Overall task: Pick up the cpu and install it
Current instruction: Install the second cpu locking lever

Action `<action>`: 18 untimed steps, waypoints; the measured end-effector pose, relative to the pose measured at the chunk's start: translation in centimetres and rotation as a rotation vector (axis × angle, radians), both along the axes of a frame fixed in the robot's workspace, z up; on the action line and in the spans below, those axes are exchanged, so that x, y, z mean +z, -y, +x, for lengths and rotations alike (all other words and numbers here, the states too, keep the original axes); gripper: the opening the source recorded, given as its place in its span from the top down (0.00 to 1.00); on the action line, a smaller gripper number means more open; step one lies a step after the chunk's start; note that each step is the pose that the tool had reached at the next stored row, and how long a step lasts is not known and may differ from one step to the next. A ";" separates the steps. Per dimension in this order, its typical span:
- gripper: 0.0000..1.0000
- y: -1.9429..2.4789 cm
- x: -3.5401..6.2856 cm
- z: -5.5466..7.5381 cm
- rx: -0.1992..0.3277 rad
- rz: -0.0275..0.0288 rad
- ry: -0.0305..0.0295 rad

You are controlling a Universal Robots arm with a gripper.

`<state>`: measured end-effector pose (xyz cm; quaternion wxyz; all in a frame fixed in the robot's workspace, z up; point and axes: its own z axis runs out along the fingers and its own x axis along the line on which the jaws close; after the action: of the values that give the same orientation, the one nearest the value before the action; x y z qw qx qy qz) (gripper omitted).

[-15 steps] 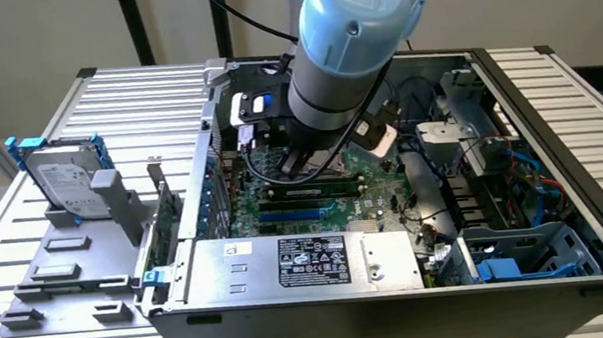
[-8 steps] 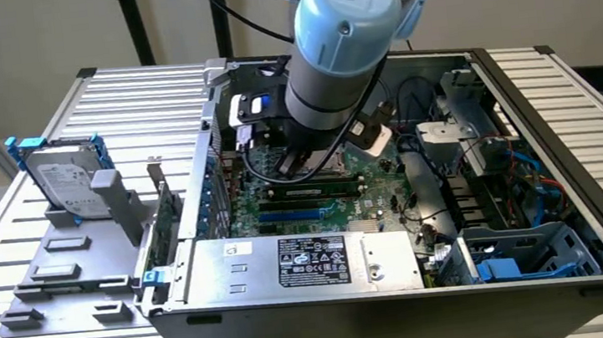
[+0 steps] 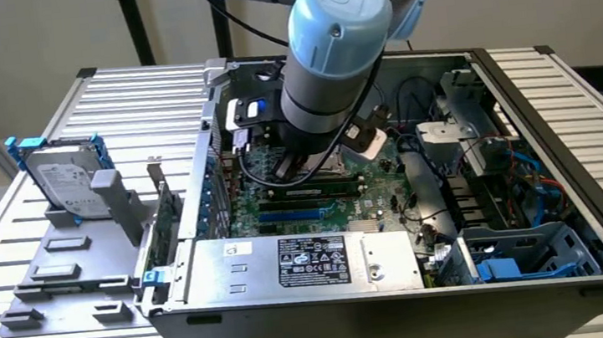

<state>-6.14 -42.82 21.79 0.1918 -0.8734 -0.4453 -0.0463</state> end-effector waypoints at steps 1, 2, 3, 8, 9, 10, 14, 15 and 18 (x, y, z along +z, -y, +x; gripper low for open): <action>0.89 0.00 -0.08 0.0 0.000 -0.0026 -0.0001; 0.89 0.00 -0.15 0.0 0.000 -0.0038 -0.0002; 0.89 0.00 -0.22 0.0 0.000 -0.0044 0.0000; 0.89 -0.05 -0.59 -0.2 0.000 -0.0098 0.0000; 0.89 -0.05 -0.64 -0.2 0.000 -0.0104 -0.0001; 0.89 -0.05 -0.69 -0.2 0.000 -0.0110 0.0001; 0.89 -0.11 -0.77 -0.3 0.000 -0.0152 0.0000; 0.89 -0.13 -0.79 -0.3 0.000 -0.0176 -0.0001; 0.89 -0.35 -0.85 -0.3 0.000 -0.0297 0.0000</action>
<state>-6.40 -42.46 20.94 0.1787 -0.8761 -0.4459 -0.0397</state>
